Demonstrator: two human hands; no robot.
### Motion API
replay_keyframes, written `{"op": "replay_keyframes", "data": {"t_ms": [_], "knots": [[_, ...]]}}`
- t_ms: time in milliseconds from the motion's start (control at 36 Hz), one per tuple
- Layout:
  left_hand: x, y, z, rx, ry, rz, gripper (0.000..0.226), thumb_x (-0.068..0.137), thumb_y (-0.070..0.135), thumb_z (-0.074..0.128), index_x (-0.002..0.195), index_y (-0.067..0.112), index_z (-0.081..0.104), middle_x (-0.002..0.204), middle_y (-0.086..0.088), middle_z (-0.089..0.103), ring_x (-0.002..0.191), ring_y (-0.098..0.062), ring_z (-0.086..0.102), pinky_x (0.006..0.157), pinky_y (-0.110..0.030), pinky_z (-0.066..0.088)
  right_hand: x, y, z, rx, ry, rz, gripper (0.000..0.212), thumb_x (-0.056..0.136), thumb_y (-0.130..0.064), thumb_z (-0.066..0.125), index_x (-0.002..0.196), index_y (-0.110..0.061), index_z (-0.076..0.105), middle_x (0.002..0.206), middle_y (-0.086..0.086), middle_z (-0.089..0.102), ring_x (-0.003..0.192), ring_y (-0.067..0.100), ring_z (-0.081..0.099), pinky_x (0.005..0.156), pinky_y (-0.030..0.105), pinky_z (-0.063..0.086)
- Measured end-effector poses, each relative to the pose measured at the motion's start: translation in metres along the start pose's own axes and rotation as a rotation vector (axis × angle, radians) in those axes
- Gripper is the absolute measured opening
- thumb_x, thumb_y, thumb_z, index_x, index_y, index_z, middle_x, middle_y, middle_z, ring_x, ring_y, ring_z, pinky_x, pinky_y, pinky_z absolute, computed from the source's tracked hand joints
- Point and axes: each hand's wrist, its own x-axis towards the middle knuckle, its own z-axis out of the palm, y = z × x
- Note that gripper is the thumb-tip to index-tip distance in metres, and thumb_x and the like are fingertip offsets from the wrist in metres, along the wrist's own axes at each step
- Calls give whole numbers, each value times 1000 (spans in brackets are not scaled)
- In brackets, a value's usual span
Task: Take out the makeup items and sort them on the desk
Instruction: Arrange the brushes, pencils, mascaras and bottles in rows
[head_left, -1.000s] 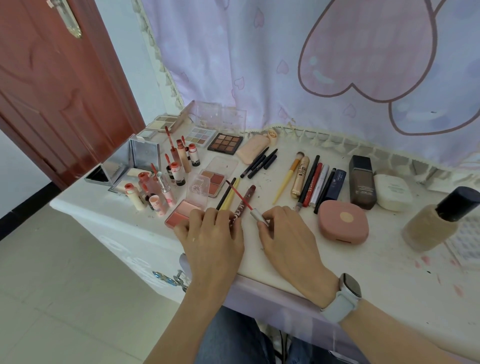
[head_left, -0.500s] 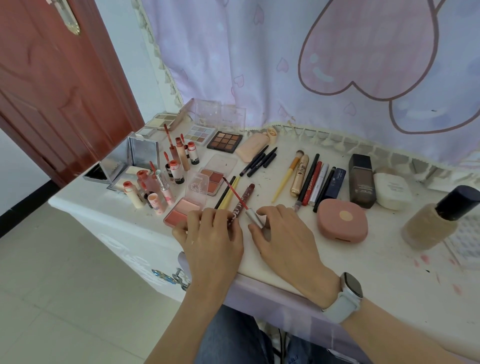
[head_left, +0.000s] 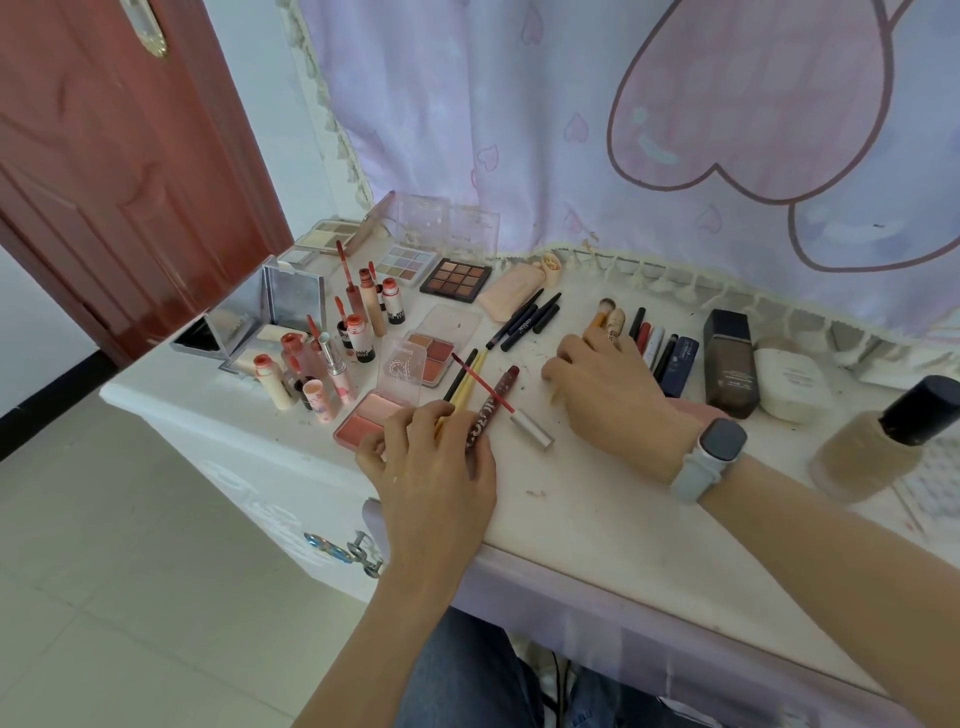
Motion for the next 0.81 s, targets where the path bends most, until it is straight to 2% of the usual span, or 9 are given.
{"op": "replay_keyframes", "data": {"t_ms": [139,250,333,417,472,556,667,722,806], "knots": [[-1,0,1,2,-7,-8,15,81,26,61,89,19,72,98,1,66,99,-21,48,89,-43,30,11,2,-2,-147,21,-141,26,86,0,42,108,-8,52,108,9,52,103,27,44,81,36,33],[-1,-2,2,14,3,10,14,80,27,64,87,21,74,98,2,66,100,-20,46,90,-41,28,17,8,0,-244,140,-298,19,65,6,61,77,-9,58,74,8,56,73,26,53,57,32,30],[-1,-1,3,9,1,18,14,80,27,64,88,21,74,98,3,67,100,-19,45,91,-41,28,21,15,0,-324,174,-403,20,71,8,50,81,-8,57,76,7,54,74,25,51,55,33,33],[-1,-1,3,6,-7,12,15,81,28,63,89,21,74,97,2,67,101,-19,45,92,-42,27,23,20,-6,-316,215,-442,27,52,8,71,68,-9,58,63,6,51,58,23,49,45,29,32],[-1,-2,2,-4,-5,8,16,81,28,62,90,21,73,97,2,67,100,-18,46,92,-42,28,25,23,-3,-282,259,-446,30,49,8,73,70,-9,59,65,7,53,58,24,50,45,28,33],[-1,-2,2,-14,1,7,17,81,28,62,92,21,73,97,2,67,99,-19,47,93,-41,27,28,25,-6,-157,392,-369,28,57,7,70,78,-7,60,74,9,60,63,26,55,50,29,40],[-2,-1,1,-57,21,-6,19,82,27,62,95,19,72,98,1,66,98,-20,50,93,-40,28,25,24,-31,63,613,-258,9,78,-1,52,83,-2,60,79,13,62,68,30,57,57,36,46],[-2,-1,-2,-134,66,-24,20,83,25,59,96,17,72,99,0,66,97,-19,51,93,-39,29,17,18,-48,330,699,-118,12,85,-6,47,87,-1,58,79,9,59,70,23,54,62,37,45],[0,-1,-8,-253,110,-49,24,85,25,55,102,14,69,104,-2,64,101,-16,49,97,-33,25,8,9,-71,910,769,137,4,88,-3,50,90,-5,52,72,-8,55,64,3,52,62,20,42]]}}
